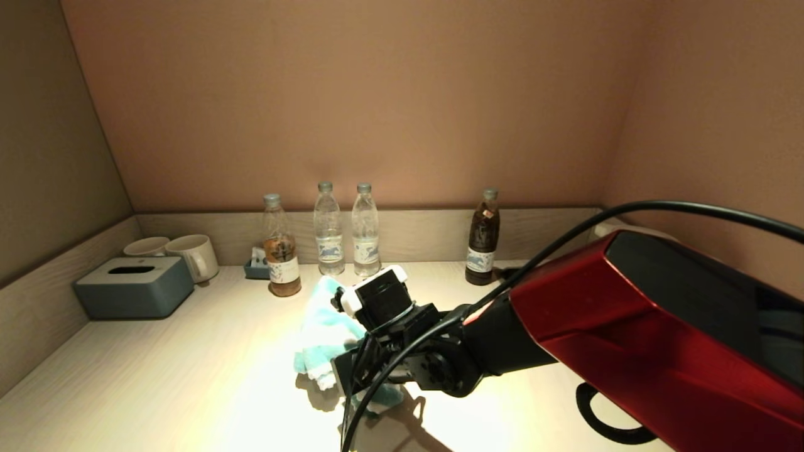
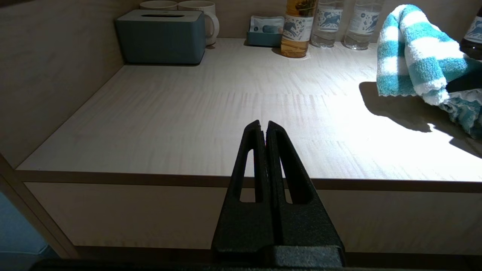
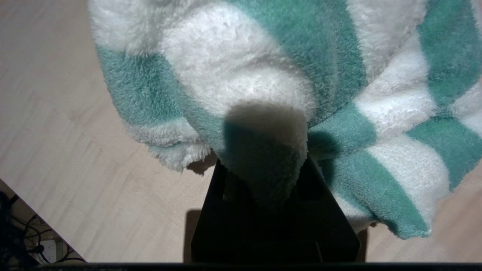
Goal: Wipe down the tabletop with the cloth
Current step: Sweep the stains on the table
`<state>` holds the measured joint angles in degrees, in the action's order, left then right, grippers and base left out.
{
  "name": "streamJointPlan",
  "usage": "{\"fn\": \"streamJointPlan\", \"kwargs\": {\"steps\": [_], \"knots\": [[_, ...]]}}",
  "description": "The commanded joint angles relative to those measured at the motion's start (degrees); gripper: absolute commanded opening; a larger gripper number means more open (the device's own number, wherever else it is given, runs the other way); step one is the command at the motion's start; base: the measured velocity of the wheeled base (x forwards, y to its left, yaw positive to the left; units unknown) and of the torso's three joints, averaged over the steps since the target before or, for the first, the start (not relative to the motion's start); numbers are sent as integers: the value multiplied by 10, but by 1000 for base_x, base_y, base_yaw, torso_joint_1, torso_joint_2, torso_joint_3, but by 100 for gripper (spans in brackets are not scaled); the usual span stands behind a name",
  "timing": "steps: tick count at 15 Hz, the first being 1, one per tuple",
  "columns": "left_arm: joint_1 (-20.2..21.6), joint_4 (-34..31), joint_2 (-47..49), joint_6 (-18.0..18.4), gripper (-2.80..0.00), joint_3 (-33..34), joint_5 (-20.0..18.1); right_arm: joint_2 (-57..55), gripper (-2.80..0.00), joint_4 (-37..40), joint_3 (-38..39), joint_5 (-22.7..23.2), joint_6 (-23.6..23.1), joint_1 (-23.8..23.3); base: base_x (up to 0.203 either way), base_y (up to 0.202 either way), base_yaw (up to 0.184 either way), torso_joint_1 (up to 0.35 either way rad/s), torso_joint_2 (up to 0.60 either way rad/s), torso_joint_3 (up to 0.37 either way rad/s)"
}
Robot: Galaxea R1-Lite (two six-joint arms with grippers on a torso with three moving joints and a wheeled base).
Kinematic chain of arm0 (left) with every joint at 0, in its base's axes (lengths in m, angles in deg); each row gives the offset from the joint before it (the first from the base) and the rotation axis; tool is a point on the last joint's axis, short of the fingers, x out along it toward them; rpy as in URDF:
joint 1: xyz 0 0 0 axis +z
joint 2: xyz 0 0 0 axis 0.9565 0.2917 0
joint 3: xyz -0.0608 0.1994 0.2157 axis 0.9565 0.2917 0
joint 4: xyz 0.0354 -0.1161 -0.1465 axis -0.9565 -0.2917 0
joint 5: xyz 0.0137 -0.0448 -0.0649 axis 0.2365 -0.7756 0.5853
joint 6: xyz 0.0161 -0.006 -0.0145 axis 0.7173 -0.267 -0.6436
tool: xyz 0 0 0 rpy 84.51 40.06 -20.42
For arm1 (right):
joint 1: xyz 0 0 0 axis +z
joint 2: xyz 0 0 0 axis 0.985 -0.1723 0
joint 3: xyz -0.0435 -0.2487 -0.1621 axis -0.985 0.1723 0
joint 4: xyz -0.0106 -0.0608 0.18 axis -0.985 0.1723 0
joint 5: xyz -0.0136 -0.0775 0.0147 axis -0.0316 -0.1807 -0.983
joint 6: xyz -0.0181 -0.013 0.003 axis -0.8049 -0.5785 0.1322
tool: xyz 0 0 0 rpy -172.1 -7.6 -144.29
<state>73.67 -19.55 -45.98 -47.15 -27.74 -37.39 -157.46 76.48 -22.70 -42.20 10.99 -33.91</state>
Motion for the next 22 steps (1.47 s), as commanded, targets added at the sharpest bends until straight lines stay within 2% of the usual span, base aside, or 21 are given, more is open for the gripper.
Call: {"fn": "streamJointPlan", "kwargs": {"steps": [1, 5, 11, 15, 17, 22], "knots": [[0, 0, 1, -1, -280, 0, 0, 8, -280, -4, 0, 1, -18, 17, 0, 0, 0, 0, 0, 0], [0, 0, 1, -1, -280, 0, 0, -15, -280, -26, -21, 0, -39, 28, 0, 0, 0, 0, 0, 0], [0, 0, 1, -1, -280, 0, 0, -72, -280, -27, -71, 0, -45, 34, 0, 0, 0, 0, 0, 0], [0, 0, 1, -1, -280, 0, 0, -109, -280, -22, -100, 1, -87, 45, 0, 0, 0, 0, 0, 0], [0, 0, 1, -1, -280, 0, 0, -121, -280, -21, -106, 1, -94, 49, 0, 0, 0, 0, 0, 0], [0, 0, 1, -1, -280, 0, 0, -128, -280, -20, -98, 0, -87, 45, 0, 0, 0, 0, 0, 0]]}}
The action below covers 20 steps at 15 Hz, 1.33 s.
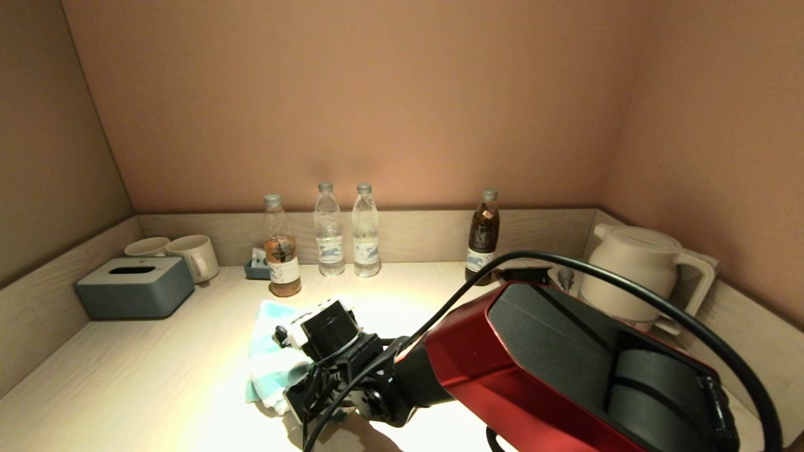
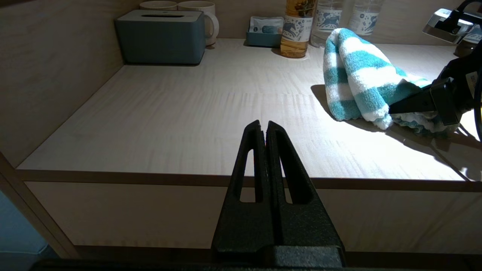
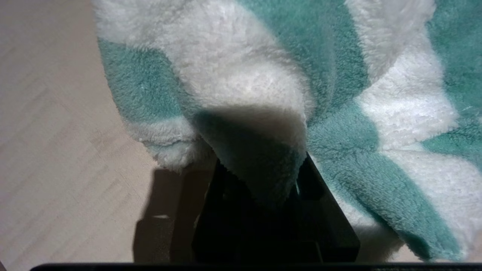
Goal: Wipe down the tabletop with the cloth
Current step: Sweep the stains on the table
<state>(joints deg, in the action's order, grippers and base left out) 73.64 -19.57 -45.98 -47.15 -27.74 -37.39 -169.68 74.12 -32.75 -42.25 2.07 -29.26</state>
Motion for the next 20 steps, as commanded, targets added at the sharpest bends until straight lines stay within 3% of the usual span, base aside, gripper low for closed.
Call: {"fn": "streamJointPlan", "kwargs": {"steps": [1, 6, 14, 20], "knots": [[0, 0, 1, -1, -280, 0, 0, -2, -280, 2, 19, 0, 15, -16, 0, 0, 0, 0, 0, 0], [0, 0, 1, -1, -280, 0, 0, 38, -280, -6, 98, 0, 53, -65, 0, 0, 0, 0, 0, 0], [0, 0, 1, -1, -280, 0, 0, 89, -280, -35, 177, 0, 57, -118, 0, 0, 0, 0, 0, 0], [0, 0, 1, -1, -280, 0, 0, 166, -280, -43, 240, 3, 56, -192, 0, 0, 0, 0, 0, 0]]}}
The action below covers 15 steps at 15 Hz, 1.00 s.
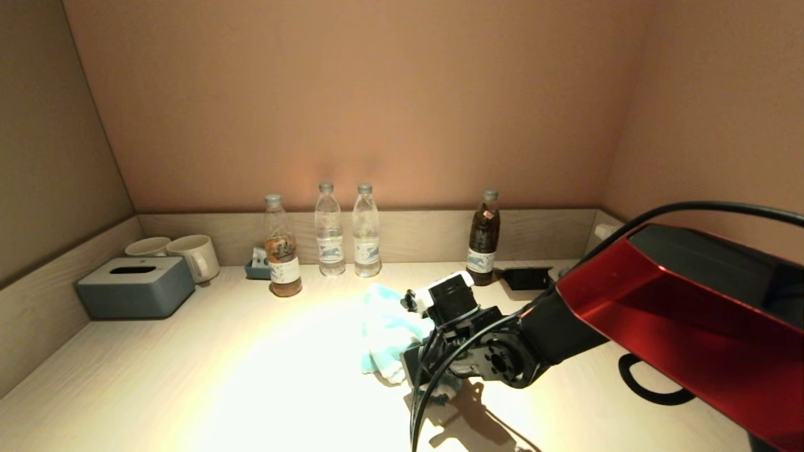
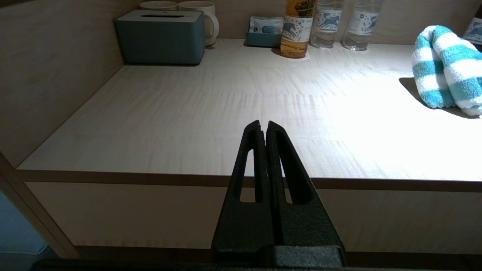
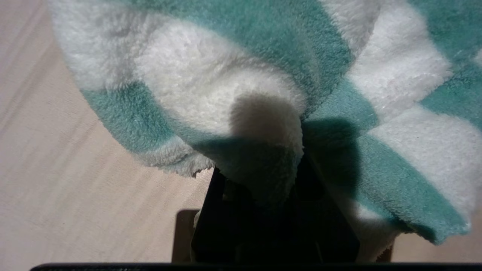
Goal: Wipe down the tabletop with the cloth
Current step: Sweep the stains on the table
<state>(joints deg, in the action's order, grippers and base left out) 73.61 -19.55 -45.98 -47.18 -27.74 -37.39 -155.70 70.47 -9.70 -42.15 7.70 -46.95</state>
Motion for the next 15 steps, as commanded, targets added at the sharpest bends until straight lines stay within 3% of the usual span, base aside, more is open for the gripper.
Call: {"fn": "streamJointPlan", "kwargs": {"steps": [1, 12, 15], "knots": [[0, 0, 1, 0, -280, 0, 0, 38, -280, -7, 18, 2, -1, -34, 0, 0, 0, 0, 0, 0], [0, 0, 1, 0, -280, 0, 0, 115, -280, -7, 114, 56, -29, -179, 0, 0, 0, 0, 0, 0], [0, 0, 1, 0, -280, 0, 0, 129, -280, -7, 133, 65, -42, -199, 0, 0, 0, 0, 0, 0]]}}
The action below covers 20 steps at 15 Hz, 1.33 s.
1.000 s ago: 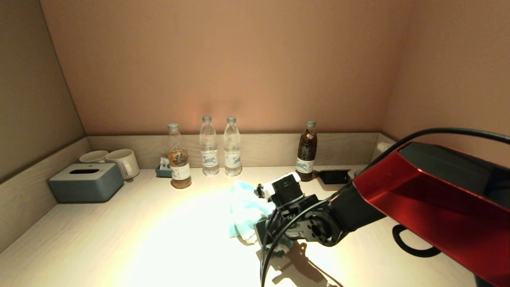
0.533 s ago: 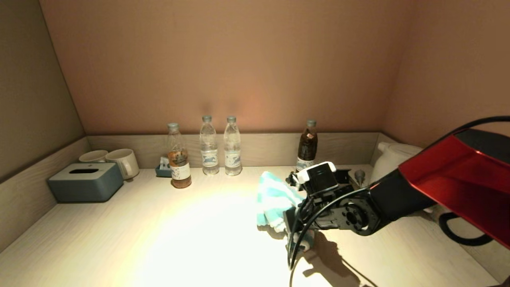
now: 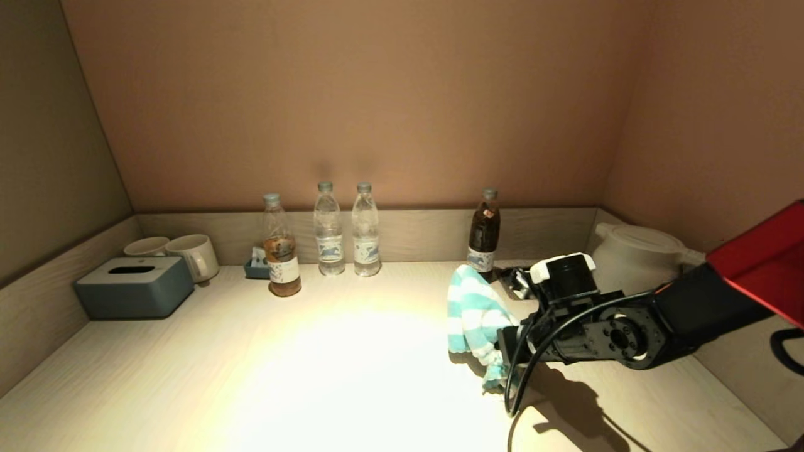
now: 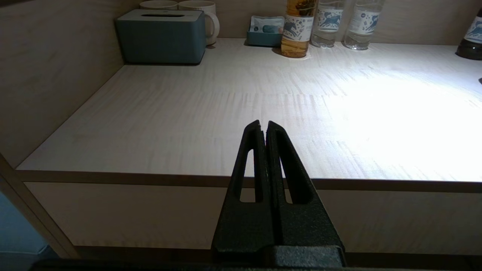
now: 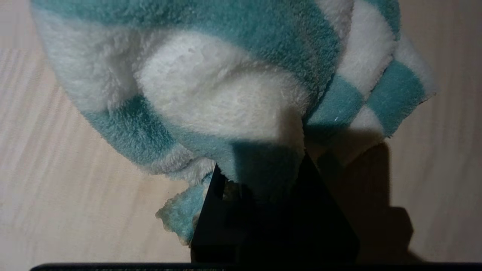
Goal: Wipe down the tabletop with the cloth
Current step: Sweep the stains on the table
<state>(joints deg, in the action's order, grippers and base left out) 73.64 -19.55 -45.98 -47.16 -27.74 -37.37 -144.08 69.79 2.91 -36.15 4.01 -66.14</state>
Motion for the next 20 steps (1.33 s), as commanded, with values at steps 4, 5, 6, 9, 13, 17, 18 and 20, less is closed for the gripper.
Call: {"fn": "streamJointPlan", "kwargs": {"steps": [4, 5, 6, 9, 13, 17, 18, 20], "knots": [[0, 0, 1, 0, -280, 0, 0, 57, -280, 0, 54, 10, -31, -45, 0, 0, 0, 0, 0, 0], [0, 0, 1, 0, -280, 0, 0, 63, -280, 0, 61, 11, -38, -51, 0, 0, 0, 0, 0, 0], [0, 0, 1, 0, -280, 0, 0, 77, -280, 0, 77, 11, -44, -64, 0, 0, 0, 0, 0, 0], [0, 0, 1, 0, -280, 0, 0, 121, -280, 1, 110, 28, -66, -113, 0, 0, 0, 0, 0, 0], [0, 0, 1, 0, -280, 0, 0, 157, -280, 3, 156, 43, -78, -144, 0, 0, 0, 0, 0, 0], [0, 0, 1, 0, -280, 0, 0, 159, -280, 2, 196, 67, -78, -149, 0, 0, 0, 0, 0, 0], [0, 0, 1, 0, -280, 0, 0, 157, -280, 3, 197, 72, -76, -148, 0, 0, 0, 0, 0, 0], [0, 0, 1, 0, -280, 0, 0, 140, -280, 2, 195, 72, -74, -137, 0, 0, 0, 0, 0, 0]]}}
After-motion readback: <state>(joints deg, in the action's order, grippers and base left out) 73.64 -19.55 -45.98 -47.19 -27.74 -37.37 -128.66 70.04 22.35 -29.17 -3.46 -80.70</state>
